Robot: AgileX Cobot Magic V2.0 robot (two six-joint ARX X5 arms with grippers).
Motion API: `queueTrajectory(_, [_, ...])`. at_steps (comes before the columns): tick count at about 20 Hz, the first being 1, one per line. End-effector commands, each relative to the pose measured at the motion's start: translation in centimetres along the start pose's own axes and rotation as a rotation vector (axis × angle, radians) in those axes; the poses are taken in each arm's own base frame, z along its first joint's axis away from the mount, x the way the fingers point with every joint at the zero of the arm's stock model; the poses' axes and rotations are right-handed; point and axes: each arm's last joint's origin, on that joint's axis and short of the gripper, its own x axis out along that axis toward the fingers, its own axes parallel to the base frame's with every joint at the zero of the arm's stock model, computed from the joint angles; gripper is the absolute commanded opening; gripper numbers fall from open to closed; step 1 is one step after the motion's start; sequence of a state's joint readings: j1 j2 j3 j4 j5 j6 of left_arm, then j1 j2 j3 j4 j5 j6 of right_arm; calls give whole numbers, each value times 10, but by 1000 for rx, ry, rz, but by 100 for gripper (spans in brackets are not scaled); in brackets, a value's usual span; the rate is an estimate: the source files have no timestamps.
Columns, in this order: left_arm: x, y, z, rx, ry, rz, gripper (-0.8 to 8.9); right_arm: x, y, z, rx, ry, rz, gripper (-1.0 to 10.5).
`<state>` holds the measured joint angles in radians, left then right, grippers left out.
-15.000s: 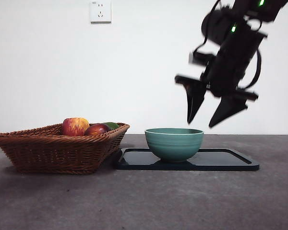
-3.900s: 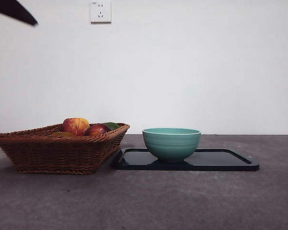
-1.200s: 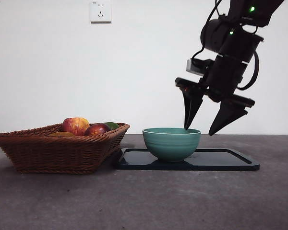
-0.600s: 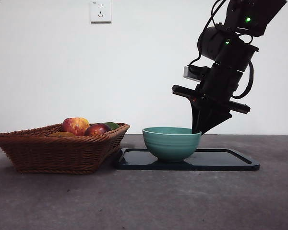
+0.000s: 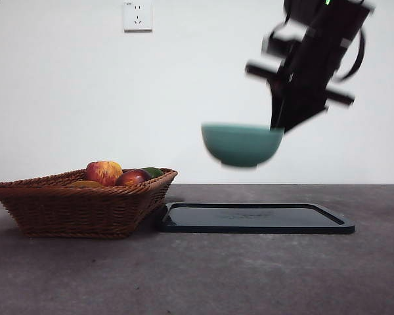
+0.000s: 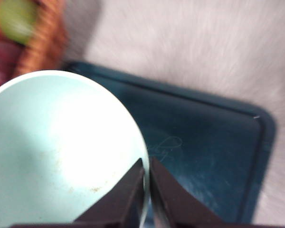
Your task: Pick up the wifruite, put it on the bowl, pick up the plate, put it on desk
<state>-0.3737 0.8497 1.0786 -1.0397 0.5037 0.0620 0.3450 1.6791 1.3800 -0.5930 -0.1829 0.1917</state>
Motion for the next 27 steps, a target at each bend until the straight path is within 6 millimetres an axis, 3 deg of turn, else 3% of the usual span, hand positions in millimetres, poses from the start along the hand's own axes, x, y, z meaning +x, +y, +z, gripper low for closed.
queueTrajectory(1, [-1, -1, 3, 18, -10, -9, 343, -31, 11, 3, -54, -38, 15, 11])
queueTrajectory(7, [-1, -1, 3, 18, -9, -9, 343, -121, 32, -18, -129, -104, 46, 11])
queueTrajectory(11, [-1, -1, 3, 17, -9, -9, 343, -146, 37, -46, -157, -118, 70, 11])
queueTrajectory(14, [-1, -1, 3, 17, -9, -9, 343, -138, 36, -75, -170, -85, 88, 11])
queueTrajectory(18, [-1, -1, 3, 18, -10, -9, 343, -108, 37, -106, -164, -6, 110, 11])
queueTrajectory(22, [-1, -1, 3, 18, -10, -9, 343, -74, 38, -131, -150, 33, 133, 11])
queueTrajectory(27, [-1, -1, 3, 18, -10, -9, 343, -38, 35, -146, -144, 87, 124, 11])
